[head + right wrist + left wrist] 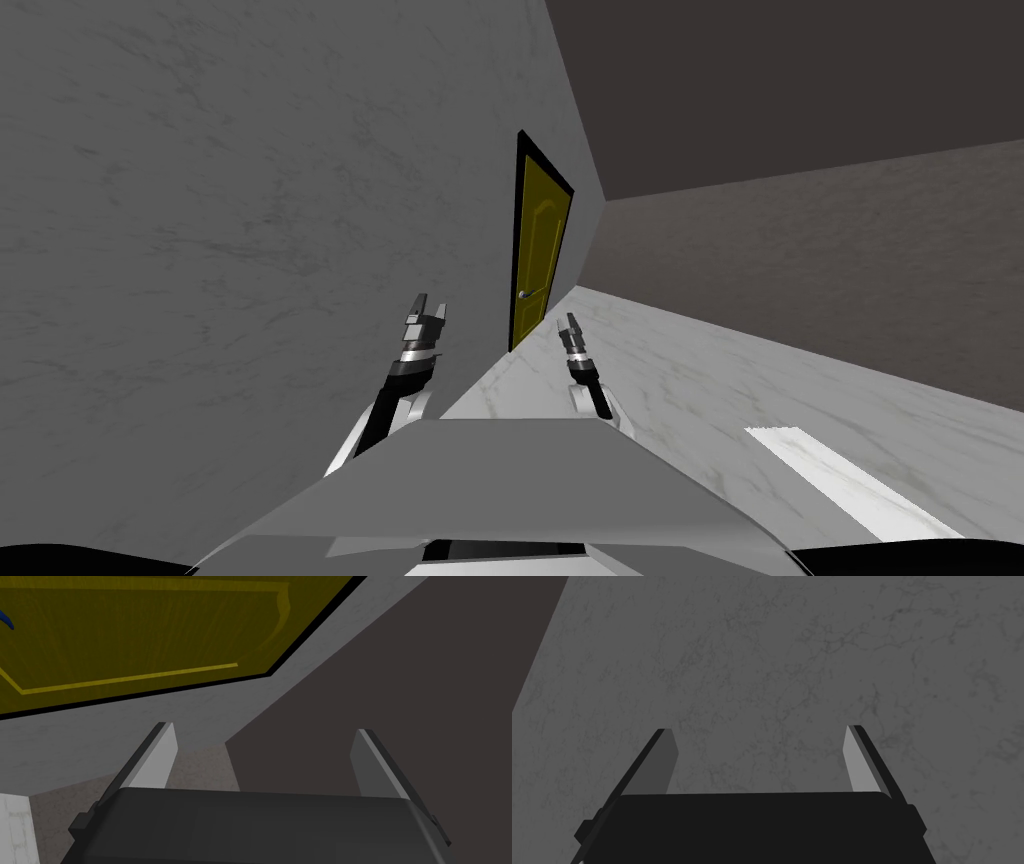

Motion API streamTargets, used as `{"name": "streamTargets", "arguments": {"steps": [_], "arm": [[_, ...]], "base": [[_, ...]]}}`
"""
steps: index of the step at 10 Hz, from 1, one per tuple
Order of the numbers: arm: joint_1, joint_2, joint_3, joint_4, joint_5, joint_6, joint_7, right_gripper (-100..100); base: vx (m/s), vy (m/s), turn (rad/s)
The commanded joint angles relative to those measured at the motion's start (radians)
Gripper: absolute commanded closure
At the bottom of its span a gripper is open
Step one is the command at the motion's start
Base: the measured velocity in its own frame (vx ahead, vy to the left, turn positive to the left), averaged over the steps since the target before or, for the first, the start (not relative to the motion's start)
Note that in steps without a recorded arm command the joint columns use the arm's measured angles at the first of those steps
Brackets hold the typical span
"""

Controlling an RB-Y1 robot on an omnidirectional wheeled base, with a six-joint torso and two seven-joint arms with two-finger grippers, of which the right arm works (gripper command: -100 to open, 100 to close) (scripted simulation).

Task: Pull the door open

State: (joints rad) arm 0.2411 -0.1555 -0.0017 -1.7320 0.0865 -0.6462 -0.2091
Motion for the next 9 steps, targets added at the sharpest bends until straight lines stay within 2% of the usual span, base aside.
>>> {"name": "streamTargets", "arguments": {"steps": [1,9], "arm": [[-0.016,-0.008,0.002,0.034,-0.001,-0.001,-0.003,-100],[-0.082,-0.043,0.014,0.207,-0.007,-0.016,-0.016,-100]], "base": [[0.056,-0.08,0.137],[0.069,-0.086,0.151]]}}
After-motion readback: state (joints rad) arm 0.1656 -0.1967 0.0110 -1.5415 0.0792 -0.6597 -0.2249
